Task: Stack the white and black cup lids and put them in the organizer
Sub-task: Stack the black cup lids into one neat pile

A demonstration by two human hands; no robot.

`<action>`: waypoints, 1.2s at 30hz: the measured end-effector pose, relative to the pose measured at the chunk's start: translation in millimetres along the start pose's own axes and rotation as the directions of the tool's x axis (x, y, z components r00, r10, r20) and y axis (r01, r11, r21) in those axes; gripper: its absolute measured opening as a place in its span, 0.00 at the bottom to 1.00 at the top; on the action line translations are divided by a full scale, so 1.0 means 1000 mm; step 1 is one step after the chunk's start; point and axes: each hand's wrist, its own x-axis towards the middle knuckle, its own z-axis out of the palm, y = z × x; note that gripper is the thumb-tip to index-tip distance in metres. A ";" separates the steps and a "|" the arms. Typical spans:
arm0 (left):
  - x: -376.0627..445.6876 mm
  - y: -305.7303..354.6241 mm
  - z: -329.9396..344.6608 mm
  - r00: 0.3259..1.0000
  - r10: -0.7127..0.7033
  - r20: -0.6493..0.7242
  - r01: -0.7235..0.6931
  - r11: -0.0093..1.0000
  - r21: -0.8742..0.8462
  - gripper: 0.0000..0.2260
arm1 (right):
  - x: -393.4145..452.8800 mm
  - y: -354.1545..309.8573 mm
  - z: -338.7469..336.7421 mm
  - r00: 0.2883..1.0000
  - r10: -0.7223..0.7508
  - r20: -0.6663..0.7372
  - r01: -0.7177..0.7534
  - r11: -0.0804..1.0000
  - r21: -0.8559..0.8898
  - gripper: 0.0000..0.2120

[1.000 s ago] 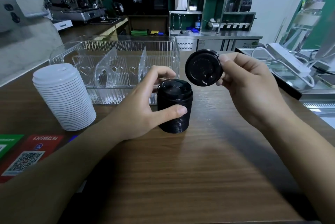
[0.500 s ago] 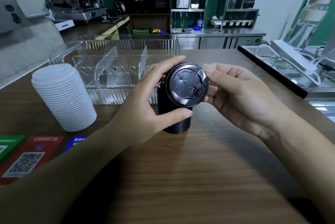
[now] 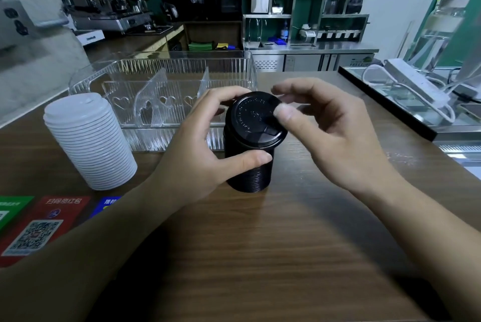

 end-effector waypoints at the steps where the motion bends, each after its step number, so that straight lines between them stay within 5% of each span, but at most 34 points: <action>1: 0.000 -0.001 0.000 1.000 -0.009 -0.008 0.009 1.000 0.003 0.34 | -0.001 0.000 0.000 1.000 -0.023 0.019 0.024 0.999 -0.034 0.21; 6: 0.000 -0.001 0.001 1.000 -0.014 -0.018 0.015 0.998 0.056 0.33 | -0.005 -0.005 0.001 0.988 -0.122 0.099 0.131 0.987 -0.093 0.35; 17: -0.001 -0.013 0.007 0.976 -0.172 0.135 0.178 0.984 -0.031 0.42 | -0.001 0.004 0.003 1.000 0.015 0.018 -0.015 0.999 -0.039 0.20; 28: -0.005 -0.022 0.014 0.934 -0.281 0.221 0.326 0.923 -0.205 0.56 | -0.003 0.005 0.010 0.981 0.049 0.187 -0.022 0.989 -0.145 0.22; 36: -0.002 -0.022 0.013 0.909 -0.330 0.256 0.393 0.882 -0.261 0.58 | 0.000 0.008 0.008 0.967 0.085 0.239 -0.077 0.996 -0.045 0.24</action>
